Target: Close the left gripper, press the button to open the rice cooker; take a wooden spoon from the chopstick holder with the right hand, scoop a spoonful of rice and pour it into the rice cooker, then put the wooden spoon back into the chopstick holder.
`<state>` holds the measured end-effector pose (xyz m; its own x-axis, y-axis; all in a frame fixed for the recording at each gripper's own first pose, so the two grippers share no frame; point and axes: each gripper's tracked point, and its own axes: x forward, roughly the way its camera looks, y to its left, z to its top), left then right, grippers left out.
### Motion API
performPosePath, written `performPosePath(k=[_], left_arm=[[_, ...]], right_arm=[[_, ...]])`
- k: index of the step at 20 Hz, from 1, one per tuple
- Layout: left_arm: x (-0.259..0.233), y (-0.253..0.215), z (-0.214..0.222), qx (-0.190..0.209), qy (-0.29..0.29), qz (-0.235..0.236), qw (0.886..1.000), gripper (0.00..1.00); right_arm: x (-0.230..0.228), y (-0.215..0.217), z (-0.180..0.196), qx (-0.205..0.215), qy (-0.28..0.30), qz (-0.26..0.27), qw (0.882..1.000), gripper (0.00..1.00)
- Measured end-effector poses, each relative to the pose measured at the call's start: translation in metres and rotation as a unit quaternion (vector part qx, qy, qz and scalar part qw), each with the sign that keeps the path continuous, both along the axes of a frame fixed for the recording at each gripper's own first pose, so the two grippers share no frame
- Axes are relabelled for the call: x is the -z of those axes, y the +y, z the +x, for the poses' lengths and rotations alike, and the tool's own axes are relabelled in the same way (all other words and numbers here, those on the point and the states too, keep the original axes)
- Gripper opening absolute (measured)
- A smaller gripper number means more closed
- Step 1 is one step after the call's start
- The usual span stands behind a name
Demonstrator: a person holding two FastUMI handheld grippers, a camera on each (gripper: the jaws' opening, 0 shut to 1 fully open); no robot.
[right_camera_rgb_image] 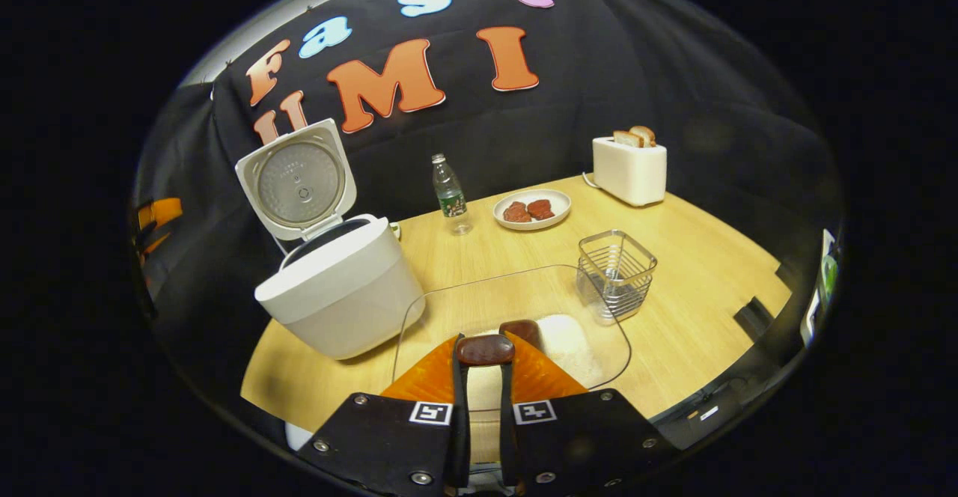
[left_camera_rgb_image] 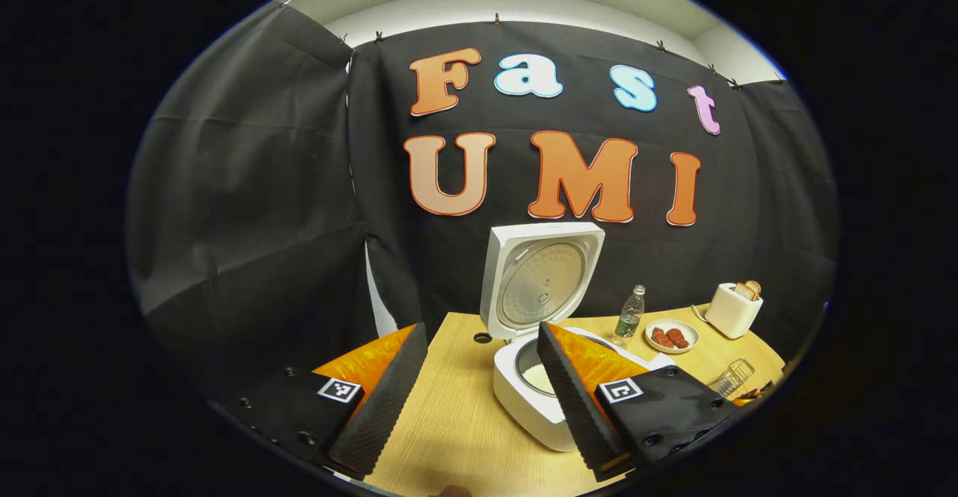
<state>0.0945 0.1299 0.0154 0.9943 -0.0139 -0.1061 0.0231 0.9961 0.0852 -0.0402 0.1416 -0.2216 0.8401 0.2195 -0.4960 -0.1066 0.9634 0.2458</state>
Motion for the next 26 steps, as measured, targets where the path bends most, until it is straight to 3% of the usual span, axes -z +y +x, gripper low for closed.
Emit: performPosePath(k=[1,5,8,12,16,22,26], left_arm=[[0.000,0.000,0.001,0.000,0.000,0.000,1.000,0.99],[0.001,0.007,0.004,-0.003,0.003,-0.009,1.000,0.99],[0.003,0.013,0.004,-0.008,0.006,-0.015,1.000,1.00],[0.008,0.013,0.002,-0.009,0.011,-0.014,1.000,1.00],[0.007,0.011,0.001,-0.008,0.009,-0.011,1.000,1.00],[0.004,0.007,0.001,-0.004,0.007,-0.013,1.000,0.99],[-0.002,0.007,0.002,-0.006,-0.002,-0.010,1.000,1.00]], right_arm=[[0.000,0.008,0.000,-0.009,0.012,0.025,1.000,0.12],[0.001,0.032,0.004,-0.032,0.041,0.109,0.993,0.16],[0.005,0.027,0.016,-0.010,0.056,0.178,0.982,0.16],[0.013,0.010,0.032,0.046,0.088,0.309,0.946,0.13],[0.014,0.009,0.030,0.048,0.095,0.338,0.935,0.13],[0.005,-0.013,0.030,0.092,0.098,0.432,0.892,0.12],[0.000,-0.022,0.021,0.108,0.101,0.457,0.877,0.13]])
